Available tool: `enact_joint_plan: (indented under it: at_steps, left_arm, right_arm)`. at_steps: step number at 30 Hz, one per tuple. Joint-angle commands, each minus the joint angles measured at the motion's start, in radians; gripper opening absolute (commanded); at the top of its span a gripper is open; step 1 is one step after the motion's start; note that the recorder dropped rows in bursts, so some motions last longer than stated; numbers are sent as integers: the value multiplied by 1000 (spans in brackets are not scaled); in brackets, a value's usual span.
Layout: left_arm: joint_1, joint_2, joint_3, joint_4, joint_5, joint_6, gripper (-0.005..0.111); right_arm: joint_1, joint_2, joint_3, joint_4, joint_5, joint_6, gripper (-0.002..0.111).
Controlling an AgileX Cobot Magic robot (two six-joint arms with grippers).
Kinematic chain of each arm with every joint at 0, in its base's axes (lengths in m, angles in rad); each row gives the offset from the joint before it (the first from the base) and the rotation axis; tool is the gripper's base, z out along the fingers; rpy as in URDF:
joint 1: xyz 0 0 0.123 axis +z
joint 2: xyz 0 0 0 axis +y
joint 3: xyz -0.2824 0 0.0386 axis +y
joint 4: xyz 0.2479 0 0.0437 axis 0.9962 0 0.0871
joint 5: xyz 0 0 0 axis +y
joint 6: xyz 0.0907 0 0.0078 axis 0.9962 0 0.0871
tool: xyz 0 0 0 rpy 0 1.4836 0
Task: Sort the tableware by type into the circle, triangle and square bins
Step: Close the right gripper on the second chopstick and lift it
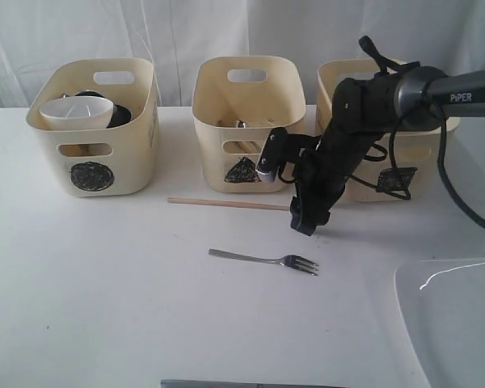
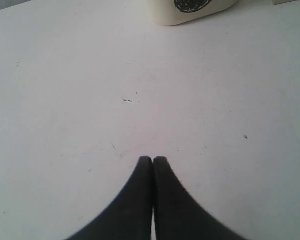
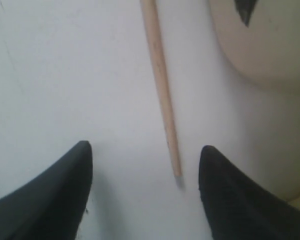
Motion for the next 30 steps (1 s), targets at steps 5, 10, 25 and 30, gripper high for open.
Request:
enact_joint_plan:
  at_steps: [5, 10, 25, 30]
  left_arm:
    - [1, -4, 2, -9, 2, 1, 0]
    - [1, -4, 2, -9, 2, 1, 0]
    - [1, -4, 2, -9, 2, 1, 0]
    - [1, -4, 2, -9, 2, 1, 0]
  right_arm:
    - [-15, 16, -1, 37, -19, 7, 52]
    - [-15, 60, -8, 61, 7, 26, 51]
    - [-11, 43, -10, 197, 152, -47, 38]
    - [-11, 46, -10, 193, 152, -45, 20]
